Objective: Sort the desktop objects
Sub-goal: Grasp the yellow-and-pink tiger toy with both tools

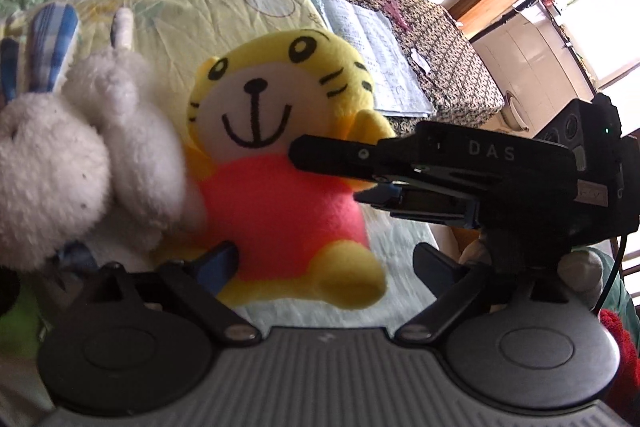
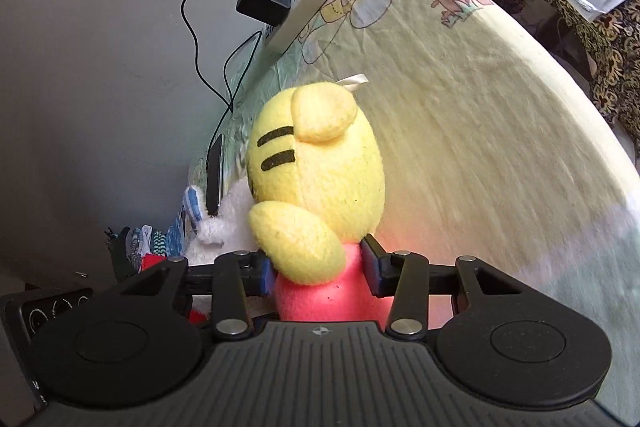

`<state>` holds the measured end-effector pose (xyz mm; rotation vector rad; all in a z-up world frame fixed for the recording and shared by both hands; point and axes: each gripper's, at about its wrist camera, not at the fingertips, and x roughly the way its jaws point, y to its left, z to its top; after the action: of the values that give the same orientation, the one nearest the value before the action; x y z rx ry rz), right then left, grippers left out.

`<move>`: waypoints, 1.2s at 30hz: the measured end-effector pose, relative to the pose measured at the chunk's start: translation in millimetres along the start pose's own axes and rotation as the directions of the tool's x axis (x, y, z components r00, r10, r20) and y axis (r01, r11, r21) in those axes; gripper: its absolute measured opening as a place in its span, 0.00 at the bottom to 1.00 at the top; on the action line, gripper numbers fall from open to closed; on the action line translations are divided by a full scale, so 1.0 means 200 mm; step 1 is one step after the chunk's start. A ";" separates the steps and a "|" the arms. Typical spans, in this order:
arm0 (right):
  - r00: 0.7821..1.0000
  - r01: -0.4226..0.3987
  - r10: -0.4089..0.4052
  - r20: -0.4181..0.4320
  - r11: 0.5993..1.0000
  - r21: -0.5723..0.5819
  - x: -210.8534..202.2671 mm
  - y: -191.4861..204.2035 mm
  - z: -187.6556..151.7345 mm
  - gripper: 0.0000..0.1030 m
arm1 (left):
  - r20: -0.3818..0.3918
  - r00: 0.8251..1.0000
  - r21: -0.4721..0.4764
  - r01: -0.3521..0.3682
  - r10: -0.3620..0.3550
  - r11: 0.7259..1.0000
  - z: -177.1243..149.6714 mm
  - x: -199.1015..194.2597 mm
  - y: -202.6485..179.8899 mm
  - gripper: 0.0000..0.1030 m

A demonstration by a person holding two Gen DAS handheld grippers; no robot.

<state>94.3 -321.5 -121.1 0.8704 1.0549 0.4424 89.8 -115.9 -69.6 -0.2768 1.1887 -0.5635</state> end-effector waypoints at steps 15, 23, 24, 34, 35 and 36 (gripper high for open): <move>1.000 0.005 -0.003 -0.019 0.995 0.104 -0.29 -0.15 -0.27 0.43 | -0.046 0.996 0.139 0.076 -0.071 0.987 -0.21 -0.09 -0.16 0.95; 1.000 0.006 -0.004 -0.016 0.995 0.104 -0.32 -0.15 -0.33 0.42 | -0.147 0.988 0.081 0.059 -0.047 0.995 -0.23 0.10 -0.09 0.95; 1.000 0.008 -0.006 -0.017 0.995 0.097 -0.32 -0.14 -0.33 0.42 | -0.147 0.988 0.081 0.056 -0.043 0.995 -0.24 0.11 -0.09 0.94; 1.000 -0.003 0.003 -0.002 0.999 0.052 -0.40 -0.06 -0.38 0.42 | -0.090 0.995 0.164 0.054 -0.039 0.985 -0.30 0.02 -0.20 0.94; 1.000 -0.005 0.005 0.001 0.999 0.042 -0.41 -0.04 -0.38 0.42 | -0.079 0.996 0.175 0.053 -0.040 0.983 -0.31 -0.01 -0.21 0.94; 1.000 -0.006 0.006 0.004 1.000 0.028 -0.41 -0.01 -0.38 0.42 | -0.069 0.997 0.185 0.054 -0.042 0.981 -0.31 -0.03 -0.22 0.94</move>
<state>-11.6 -349.2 -92.6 0.8995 1.0571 0.4318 18.3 -142.8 -66.2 -0.1286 1.1847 -0.7259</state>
